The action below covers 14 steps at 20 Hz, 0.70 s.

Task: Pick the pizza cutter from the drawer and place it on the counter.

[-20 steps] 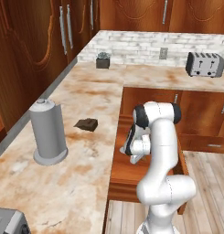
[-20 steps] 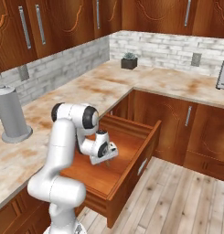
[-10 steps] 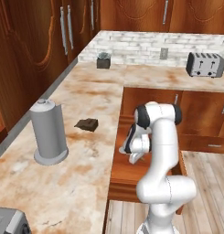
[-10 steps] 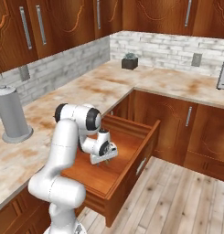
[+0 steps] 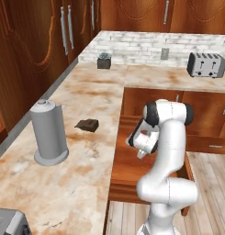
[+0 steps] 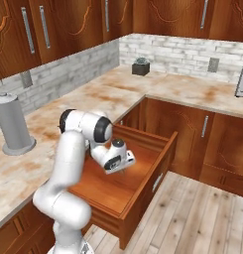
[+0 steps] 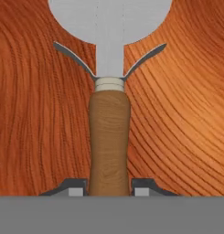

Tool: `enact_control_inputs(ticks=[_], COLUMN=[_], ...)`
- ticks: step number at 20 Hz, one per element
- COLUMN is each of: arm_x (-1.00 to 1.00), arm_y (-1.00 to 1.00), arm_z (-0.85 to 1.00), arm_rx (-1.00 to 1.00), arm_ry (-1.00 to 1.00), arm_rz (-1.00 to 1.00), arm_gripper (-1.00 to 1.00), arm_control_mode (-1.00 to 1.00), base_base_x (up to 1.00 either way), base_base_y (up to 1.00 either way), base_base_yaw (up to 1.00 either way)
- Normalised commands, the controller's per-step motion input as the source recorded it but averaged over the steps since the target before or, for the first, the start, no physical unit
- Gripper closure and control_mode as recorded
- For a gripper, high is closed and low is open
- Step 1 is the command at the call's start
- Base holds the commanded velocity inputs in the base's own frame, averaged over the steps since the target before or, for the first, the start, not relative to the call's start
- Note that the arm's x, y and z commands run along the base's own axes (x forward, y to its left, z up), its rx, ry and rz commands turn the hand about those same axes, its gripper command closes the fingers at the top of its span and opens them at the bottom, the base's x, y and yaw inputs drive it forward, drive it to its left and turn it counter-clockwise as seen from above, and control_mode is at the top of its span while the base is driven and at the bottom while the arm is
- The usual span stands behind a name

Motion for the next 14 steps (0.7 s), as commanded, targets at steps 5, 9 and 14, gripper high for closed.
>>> enact_control_inputs(ticks=[5, 9, 14], arm_x=[-0.08, 0.00, 0.00], arm_y=[0.11, 0.36, 0.53], arm_z=[1.00, 1.00, 1.00], arm_rx=[0.00, 0.02, 0.13], arm_ry=[-0.29, -0.30, -0.32], arm_rz=[0.00, 0.00, -0.02], arm_gripper=[1.00, 1.00, 1.00], arm_control_mode=[-1.00, -1.00, -1.00], base_base_x=[0.00, 0.00, 0.00], base_base_y=[0.00, 0.00, 0.00], base_base_yaw=[0.00, 0.00, 0.00])
